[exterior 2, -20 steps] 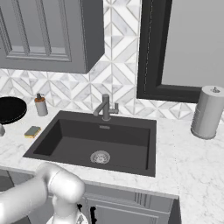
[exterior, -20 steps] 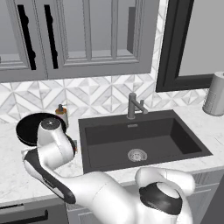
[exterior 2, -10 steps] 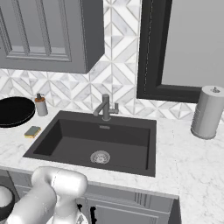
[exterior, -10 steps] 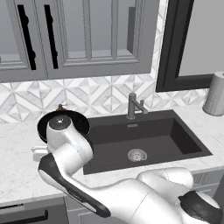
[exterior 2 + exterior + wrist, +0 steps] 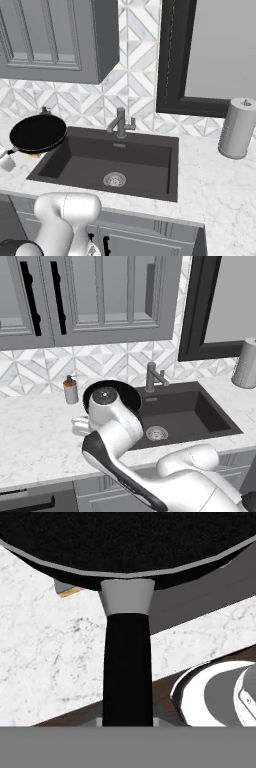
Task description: Pick the pan and sponge and place them into the sink. Then turn on the water.
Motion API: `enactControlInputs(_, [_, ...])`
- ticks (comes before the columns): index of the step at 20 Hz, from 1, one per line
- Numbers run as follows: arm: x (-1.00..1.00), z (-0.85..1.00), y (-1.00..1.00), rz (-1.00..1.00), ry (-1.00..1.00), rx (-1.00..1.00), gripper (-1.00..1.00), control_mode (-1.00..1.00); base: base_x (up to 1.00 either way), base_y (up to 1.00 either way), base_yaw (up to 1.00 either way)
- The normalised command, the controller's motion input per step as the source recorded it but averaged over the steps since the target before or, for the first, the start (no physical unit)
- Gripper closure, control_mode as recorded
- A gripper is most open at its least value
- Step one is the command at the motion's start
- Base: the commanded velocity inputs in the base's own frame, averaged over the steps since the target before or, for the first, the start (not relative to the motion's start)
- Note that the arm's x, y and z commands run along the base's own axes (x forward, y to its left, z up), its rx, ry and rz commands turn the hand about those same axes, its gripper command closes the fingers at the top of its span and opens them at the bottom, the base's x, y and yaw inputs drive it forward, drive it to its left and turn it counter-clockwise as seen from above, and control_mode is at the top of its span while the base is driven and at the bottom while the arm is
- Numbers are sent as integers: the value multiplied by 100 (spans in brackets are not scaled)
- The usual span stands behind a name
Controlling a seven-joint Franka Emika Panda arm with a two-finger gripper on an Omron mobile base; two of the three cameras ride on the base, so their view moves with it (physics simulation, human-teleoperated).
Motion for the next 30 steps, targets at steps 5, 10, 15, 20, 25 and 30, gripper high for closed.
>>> enactControlInputs(5, [15, 11, -64, -13, 14, 2, 100, -100, 0, 0, 0])
enactControlInputs(10, [44, 1, -51, -6, 23, 2, 100, -100, 0, 0, 0])
enactControlInputs(15, [47, 0, -25, -15, 18, 0, 100, -100, 0, 0, 0])
enactControlInputs(20, [52, -5, -14, -20, 12, -2, 100, -100, 0, 0, 0])
enactControlInputs(25, [51, -30, -16, -21, 8, 0, 100, -100, 0, 0, 0])
enactControlInputs(30, [45, -44, -13, -15, 5, 0, 100, -100, 0, 0, 0])
